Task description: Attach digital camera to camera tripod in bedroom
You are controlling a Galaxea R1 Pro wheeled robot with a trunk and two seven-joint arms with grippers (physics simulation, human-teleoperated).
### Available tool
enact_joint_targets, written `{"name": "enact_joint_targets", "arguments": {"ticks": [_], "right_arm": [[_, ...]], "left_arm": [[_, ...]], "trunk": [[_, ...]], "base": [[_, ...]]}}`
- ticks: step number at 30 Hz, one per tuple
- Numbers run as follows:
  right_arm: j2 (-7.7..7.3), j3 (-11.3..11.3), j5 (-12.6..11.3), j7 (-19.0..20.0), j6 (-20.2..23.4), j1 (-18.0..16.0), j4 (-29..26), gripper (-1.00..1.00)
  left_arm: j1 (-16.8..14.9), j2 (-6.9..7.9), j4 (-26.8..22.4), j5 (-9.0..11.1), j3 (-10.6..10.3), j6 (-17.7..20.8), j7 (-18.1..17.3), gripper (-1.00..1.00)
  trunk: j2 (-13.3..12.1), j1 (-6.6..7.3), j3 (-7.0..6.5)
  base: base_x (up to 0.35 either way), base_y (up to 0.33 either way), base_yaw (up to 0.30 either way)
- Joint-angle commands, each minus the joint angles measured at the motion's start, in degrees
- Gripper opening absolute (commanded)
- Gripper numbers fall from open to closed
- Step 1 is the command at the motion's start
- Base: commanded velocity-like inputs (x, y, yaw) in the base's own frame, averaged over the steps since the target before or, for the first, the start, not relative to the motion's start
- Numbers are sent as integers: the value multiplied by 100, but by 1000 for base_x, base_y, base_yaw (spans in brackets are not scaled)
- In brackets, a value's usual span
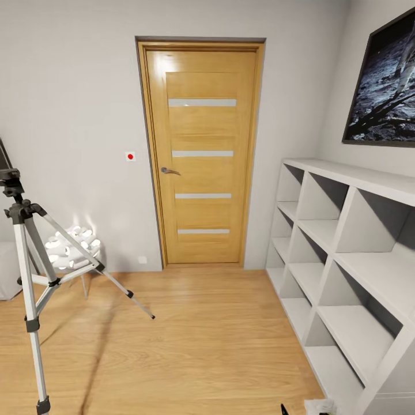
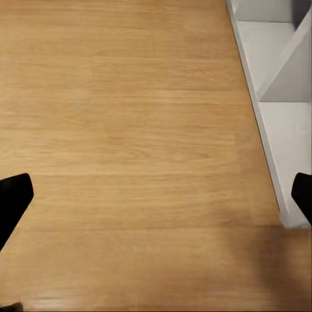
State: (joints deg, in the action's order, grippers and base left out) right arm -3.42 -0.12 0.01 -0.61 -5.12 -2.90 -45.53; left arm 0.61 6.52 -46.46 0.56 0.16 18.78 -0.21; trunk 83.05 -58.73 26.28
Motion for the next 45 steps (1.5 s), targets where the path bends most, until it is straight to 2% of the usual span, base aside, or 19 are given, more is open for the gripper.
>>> {"name": "enact_joint_targets", "arguments": {"ticks": [1, 8, 16, 35, 45], "right_arm": [[0, 0, -4, -7, 111, -99, -56, 100], [4, 18, -6, 3, 316, -243, -8, 100], [6, 24, 1, 8, 192, -260, 244, 100], [2, 30, 8, 10, 30, -264, 346, 100], [2, 30, 8, 9, 22, -264, 368, 100]], "left_arm": [[2, 0, -29, 6, 2, 65, -2, 100], [1, -45, -2, 6, 9, -115, 2, 100], [1, -35, 20, 6, 25, -241, 18, 100], [1, -60, 7, 6, -11, -242, 7, 100], [1, -37, 6, 6, -7, -251, -9, 100]], "trunk": [[3, 0, 5], [3, 0, 5], [3, 0, 5], [3, 0, 5], [404, -220, 185]], "base": [[0, 0, 0], [0, 0, 0], [0, 0, 0], [0, 0, 0], [0, 0, 0]]}}
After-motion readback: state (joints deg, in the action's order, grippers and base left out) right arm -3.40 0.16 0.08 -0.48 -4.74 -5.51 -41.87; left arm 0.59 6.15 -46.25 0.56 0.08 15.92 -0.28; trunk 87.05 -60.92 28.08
